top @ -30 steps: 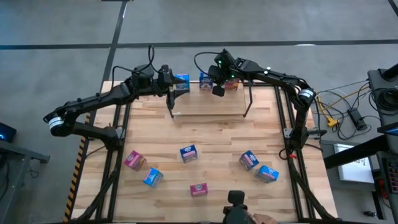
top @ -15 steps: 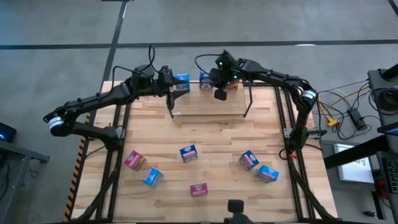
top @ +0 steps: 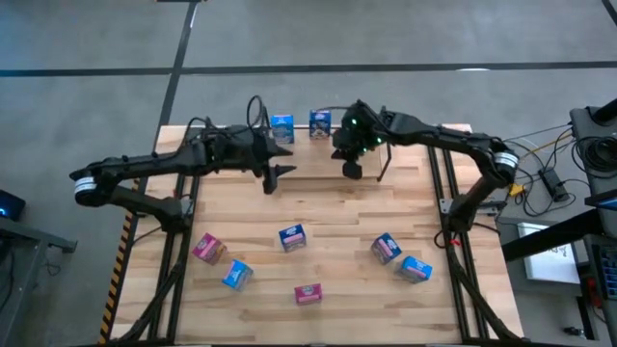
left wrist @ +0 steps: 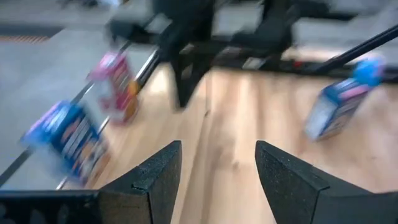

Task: Stack cereal on shelf
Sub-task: Adjust the blue cereal box on the shelf

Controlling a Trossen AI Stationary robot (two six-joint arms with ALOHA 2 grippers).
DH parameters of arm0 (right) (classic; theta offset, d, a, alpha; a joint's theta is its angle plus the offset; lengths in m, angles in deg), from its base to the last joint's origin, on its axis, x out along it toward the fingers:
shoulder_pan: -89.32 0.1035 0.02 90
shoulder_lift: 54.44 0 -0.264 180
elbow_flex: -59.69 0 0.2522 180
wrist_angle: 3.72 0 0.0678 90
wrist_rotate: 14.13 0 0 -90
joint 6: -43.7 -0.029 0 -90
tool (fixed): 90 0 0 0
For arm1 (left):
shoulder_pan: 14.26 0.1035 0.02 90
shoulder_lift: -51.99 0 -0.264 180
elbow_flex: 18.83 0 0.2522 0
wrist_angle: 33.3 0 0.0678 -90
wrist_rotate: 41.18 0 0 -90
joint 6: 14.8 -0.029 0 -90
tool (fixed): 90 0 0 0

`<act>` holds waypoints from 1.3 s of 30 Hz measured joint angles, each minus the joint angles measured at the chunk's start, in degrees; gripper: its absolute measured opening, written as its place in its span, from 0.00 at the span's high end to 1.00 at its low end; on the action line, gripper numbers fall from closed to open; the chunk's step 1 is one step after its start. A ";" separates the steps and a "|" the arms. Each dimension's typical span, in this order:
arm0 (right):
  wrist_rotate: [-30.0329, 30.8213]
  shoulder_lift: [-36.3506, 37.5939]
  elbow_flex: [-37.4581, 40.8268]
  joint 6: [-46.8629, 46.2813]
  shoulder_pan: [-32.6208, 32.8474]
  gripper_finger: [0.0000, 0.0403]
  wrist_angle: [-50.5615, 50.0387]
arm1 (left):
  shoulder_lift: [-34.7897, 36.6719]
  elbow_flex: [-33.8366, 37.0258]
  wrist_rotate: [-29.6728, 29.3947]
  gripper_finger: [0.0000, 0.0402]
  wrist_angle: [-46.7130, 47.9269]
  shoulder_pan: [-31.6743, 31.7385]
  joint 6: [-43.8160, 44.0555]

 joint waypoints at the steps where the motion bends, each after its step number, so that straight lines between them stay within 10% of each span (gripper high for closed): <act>1: 0.00 1.32 1.71 -0.30 0.83 0.98 1.13 | 0.00 0.00 -3.07 0.53 1.34 -1.03 0.52; 11: 0.11 12.92 18.04 -4.23 6.96 0.98 14.63 | -0.48 0.00 -10.17 0.54 9.52 -4.49 2.57; 20: 0.18 20.35 26.29 -4.54 8.14 0.98 20.50 | -9.30 -6.05 -28.29 0.62 13.66 -3.44 -2.83; 29: 0.20 22.66 28.71 -4.74 8.14 0.98 20.92 | -25.36 -20.17 -30.73 0.96 23.60 4.26 -13.29; 39: 0.22 22.68 29.69 -4.39 8.14 0.98 21.06 | -33.11 -25.24 -33.38 1.00 24.88 7.92 -16.38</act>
